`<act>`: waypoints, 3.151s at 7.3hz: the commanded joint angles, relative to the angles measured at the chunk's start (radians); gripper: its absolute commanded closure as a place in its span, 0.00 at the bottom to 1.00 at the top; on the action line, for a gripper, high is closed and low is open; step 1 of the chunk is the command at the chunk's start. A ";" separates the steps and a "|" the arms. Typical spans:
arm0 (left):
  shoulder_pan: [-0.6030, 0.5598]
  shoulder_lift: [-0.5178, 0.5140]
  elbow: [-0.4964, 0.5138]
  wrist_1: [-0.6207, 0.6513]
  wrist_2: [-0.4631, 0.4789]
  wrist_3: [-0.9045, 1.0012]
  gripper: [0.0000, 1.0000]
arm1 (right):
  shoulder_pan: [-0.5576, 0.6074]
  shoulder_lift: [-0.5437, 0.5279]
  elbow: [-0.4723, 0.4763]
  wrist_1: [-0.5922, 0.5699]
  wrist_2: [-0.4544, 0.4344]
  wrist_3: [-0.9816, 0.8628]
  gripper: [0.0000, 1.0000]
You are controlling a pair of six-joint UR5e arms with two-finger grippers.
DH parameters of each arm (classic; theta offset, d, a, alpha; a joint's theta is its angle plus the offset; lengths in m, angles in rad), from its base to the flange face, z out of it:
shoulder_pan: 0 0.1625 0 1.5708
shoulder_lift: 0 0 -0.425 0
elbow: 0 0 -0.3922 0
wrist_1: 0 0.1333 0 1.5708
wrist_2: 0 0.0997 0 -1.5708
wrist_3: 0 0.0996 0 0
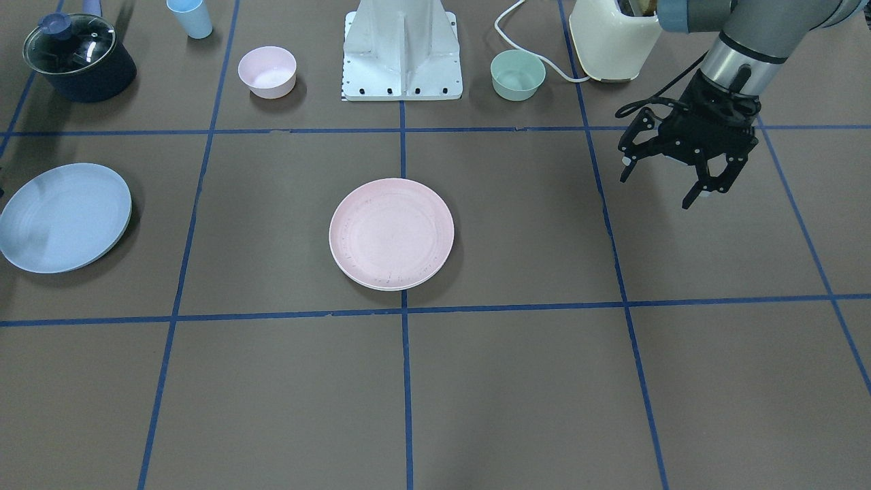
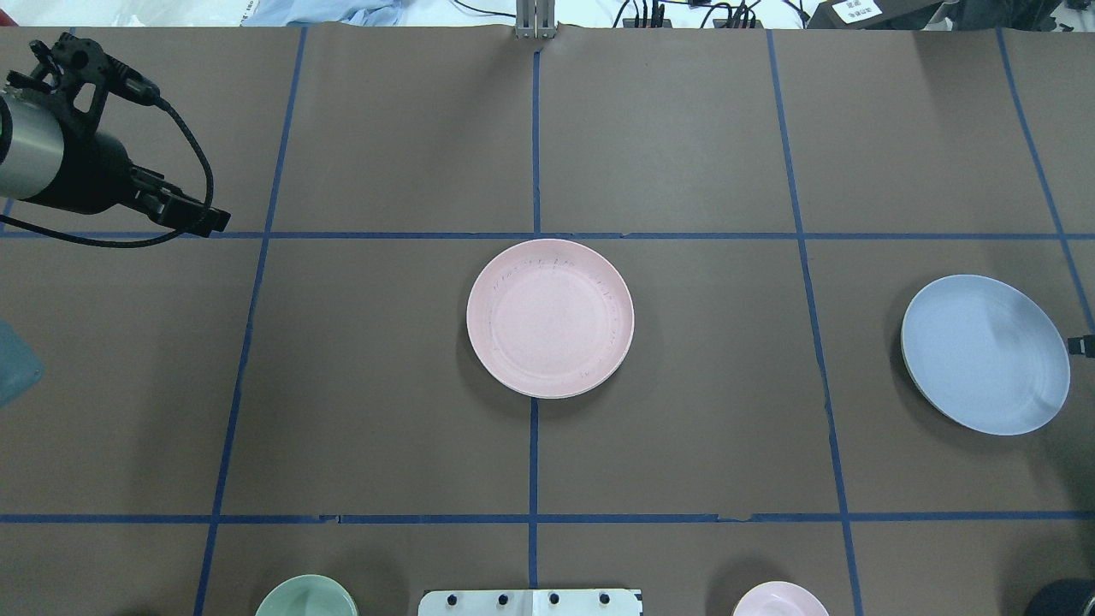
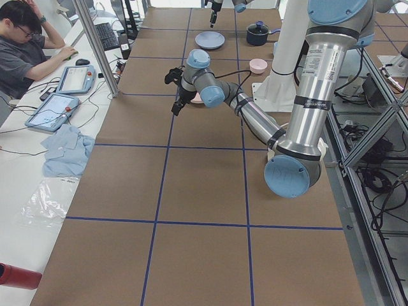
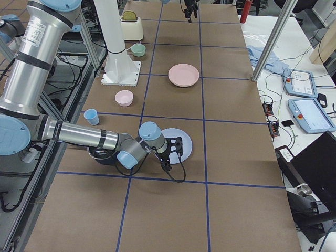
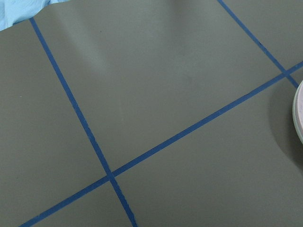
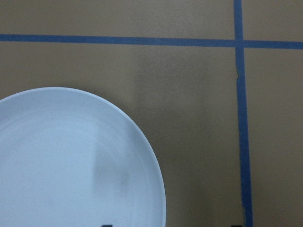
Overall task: Stack three plates with pink and blue
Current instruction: 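Withdraw the left gripper away from the stacked plates, then grasp the rim of the light blue plate with the right gripper, then carry the light blue plate onto the pink plate with the right gripper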
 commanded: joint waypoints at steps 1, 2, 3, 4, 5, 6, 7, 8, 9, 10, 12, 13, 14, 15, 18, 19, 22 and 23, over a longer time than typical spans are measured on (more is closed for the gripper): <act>-0.005 -0.001 0.000 0.000 0.005 0.001 0.00 | -0.057 0.011 -0.038 0.038 -0.017 0.028 0.27; -0.005 -0.004 0.001 0.000 0.006 0.001 0.00 | -0.066 0.011 -0.047 0.038 -0.017 0.028 0.30; -0.005 -0.004 0.001 0.000 0.008 0.001 0.00 | -0.074 0.014 -0.055 0.038 -0.017 0.028 0.43; -0.005 -0.005 0.001 0.000 0.008 0.000 0.00 | -0.082 0.017 -0.076 0.038 -0.017 0.028 0.66; -0.005 -0.007 0.001 0.000 0.008 0.000 0.00 | -0.083 0.018 -0.076 0.038 -0.017 0.028 0.92; -0.005 -0.007 0.001 0.000 0.008 -0.002 0.00 | -0.083 0.037 -0.076 0.038 -0.017 0.028 1.00; -0.005 -0.009 0.001 0.000 0.008 -0.005 0.00 | -0.083 0.053 -0.076 0.038 -0.017 0.038 1.00; -0.005 -0.009 0.001 0.000 0.008 -0.007 0.00 | -0.082 0.072 -0.066 0.040 -0.014 0.070 1.00; -0.005 -0.007 0.001 0.000 0.008 -0.010 0.00 | -0.080 0.095 -0.041 0.040 -0.005 0.089 1.00; -0.005 -0.007 0.003 0.000 0.008 -0.010 0.00 | -0.080 0.119 0.000 0.025 0.001 0.103 1.00; -0.005 -0.001 0.003 0.000 0.006 -0.010 0.00 | -0.077 0.261 0.028 0.023 0.041 0.268 1.00; -0.005 0.001 0.004 0.000 0.006 -0.011 0.00 | -0.079 0.352 0.032 0.011 0.041 0.349 1.00; -0.005 0.001 0.004 0.000 0.006 -0.013 0.00 | -0.097 0.436 0.037 -0.006 0.041 0.424 1.00; -0.004 0.001 0.004 0.000 0.003 -0.013 0.00 | -0.150 0.505 0.042 -0.015 0.032 0.486 1.00; -0.004 0.001 0.006 0.000 0.002 -0.014 0.00 | -0.368 0.593 0.182 -0.271 -0.165 0.560 1.00; -0.004 0.001 0.007 0.000 0.002 -0.014 0.00 | -0.431 0.606 0.247 -0.391 -0.238 0.568 1.00; -0.004 0.001 0.007 0.000 0.002 -0.014 0.00 | -0.588 0.731 0.235 -0.619 -0.430 0.625 1.00; -0.004 0.001 0.007 0.000 0.002 -0.014 0.00 | -0.602 0.744 0.230 -0.642 -0.435 0.625 1.00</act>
